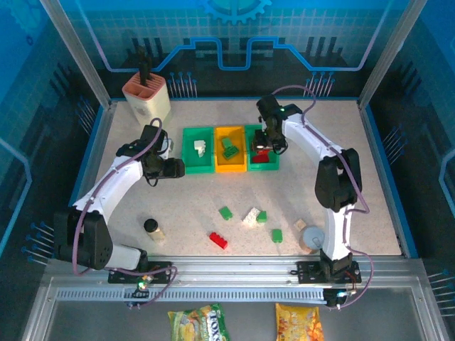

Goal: Sort the legos into containers by color
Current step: Place the lego in the container.

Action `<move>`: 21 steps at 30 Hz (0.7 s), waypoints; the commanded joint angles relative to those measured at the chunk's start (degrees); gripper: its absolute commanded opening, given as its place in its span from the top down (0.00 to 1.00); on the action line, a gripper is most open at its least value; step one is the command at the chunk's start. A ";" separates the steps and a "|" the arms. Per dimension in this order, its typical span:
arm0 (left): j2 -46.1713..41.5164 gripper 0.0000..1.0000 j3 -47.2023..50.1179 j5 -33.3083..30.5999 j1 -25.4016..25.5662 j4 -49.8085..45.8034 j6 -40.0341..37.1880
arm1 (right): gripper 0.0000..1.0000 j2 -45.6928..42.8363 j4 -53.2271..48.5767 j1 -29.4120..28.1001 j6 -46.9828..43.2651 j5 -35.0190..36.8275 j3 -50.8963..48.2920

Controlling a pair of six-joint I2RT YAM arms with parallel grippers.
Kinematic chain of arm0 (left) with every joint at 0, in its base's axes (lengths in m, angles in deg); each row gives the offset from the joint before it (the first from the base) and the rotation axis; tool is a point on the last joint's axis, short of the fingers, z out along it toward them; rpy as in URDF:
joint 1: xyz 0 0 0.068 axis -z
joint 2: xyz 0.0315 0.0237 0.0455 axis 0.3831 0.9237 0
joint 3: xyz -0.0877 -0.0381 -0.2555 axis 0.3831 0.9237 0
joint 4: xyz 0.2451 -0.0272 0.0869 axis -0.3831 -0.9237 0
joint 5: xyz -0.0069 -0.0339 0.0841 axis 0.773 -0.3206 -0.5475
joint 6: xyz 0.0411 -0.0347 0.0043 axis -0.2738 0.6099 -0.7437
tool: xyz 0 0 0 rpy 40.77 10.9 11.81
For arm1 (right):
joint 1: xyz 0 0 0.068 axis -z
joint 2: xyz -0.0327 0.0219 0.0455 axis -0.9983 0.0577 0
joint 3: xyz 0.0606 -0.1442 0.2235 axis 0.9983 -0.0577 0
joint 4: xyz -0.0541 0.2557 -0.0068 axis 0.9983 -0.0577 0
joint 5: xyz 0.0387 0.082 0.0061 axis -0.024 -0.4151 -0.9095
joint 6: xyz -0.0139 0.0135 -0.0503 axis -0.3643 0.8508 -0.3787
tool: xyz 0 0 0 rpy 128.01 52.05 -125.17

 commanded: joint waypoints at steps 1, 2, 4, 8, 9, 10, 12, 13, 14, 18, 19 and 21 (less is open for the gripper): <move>-0.95 0.34 1.05 1.49 -0.54 0.97 -0.87 | 0.58 4.41 -1.66 -0.60 0.25 2.20 5.89; -0.91 0.34 1.08 1.50 -0.54 0.99 -0.89 | 0.58 5.96 -1.90 -0.59 0.24 2.49 7.62; -0.65 0.34 0.92 1.58 -0.56 1.00 -0.90 | 0.58 8.80 -2.27 -0.51 0.28 2.70 10.95; -0.25 0.34 0.87 1.40 -0.53 0.90 -0.96 | 0.58 14.37 -3.81 -0.29 0.16 2.91 18.09; -0.21 0.34 0.92 1.42 -0.53 0.87 -0.98 | 0.58 15.22 -3.97 -0.16 0.20 2.71 19.35; -0.12 0.34 0.91 1.40 -0.53 0.98 -0.98 | 0.58 16.77 -4.06 0.01 0.22 2.69 20.61; 0.14 0.34 0.85 1.38 -0.51 0.94 -0.99 | 0.58 18.27 -3.92 0.36 0.38 2.44 22.11; 0.26 0.34 0.83 1.45 -0.53 0.94 -1.04 | 0.58 18.60 -3.40 0.54 0.54 2.35 22.34; 0.41 0.34 0.83 1.59 -0.60 0.99 -0.98 | 0.58 18.81 -2.80 0.80 0.72 2.09 22.26; 0.76 0.34 0.82 1.32 -0.53 0.83 -0.99 | 0.53 18.78 -0.62 1.68 1.60 -0.18 21.15; 0.76 0.34 0.83 1.23 -0.53 0.90 -0.98 | 0.52 18.58 -0.12 1.85 1.69 -0.73 20.75; 0.92 0.34 0.83 1.29 -0.53 0.90 -0.98 | 0.50 18.05 0.70 1.98 1.73 -1.35 20.16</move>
